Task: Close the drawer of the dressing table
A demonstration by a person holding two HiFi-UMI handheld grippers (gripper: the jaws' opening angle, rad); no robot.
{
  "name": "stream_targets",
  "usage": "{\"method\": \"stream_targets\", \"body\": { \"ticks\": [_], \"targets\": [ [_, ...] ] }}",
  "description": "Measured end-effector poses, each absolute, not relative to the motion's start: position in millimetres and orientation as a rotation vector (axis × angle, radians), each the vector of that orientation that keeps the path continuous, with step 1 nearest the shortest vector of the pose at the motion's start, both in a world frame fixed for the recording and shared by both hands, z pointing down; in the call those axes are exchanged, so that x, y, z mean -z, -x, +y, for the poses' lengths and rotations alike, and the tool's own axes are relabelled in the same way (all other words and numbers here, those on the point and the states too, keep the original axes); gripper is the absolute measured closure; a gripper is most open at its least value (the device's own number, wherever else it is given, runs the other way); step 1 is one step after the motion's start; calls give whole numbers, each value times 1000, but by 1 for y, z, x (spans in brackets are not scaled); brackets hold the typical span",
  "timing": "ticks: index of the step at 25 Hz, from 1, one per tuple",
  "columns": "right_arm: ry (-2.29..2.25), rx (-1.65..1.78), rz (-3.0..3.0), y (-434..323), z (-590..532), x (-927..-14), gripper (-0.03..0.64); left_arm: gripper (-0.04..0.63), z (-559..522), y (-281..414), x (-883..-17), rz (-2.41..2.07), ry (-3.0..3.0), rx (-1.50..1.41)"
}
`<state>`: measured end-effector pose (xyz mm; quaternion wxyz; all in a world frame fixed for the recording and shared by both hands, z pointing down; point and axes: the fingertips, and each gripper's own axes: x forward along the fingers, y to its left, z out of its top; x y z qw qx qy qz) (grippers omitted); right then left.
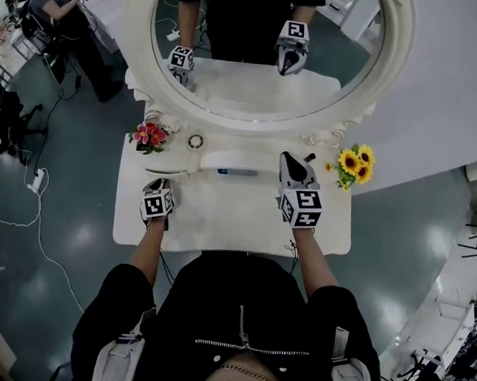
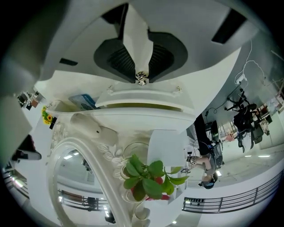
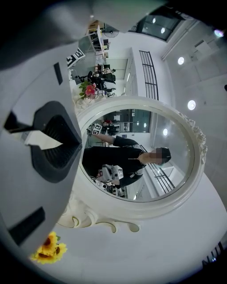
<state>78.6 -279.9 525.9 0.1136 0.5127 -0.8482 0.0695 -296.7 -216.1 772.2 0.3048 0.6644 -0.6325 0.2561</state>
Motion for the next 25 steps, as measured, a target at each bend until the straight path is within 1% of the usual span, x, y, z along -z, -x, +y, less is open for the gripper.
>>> {"method": "stream_targets", "body": {
  "ticks": [14,25],
  "targets": [
    [-1548,-221,-2456,-91,-285,-530,611,491,-249,298,-774,-1637,-1756,-697],
    [-1545,-238,-2452,-95,-284,-533,611,488,-246,298,-771,-1662,-1737,-724]
  ]
}}
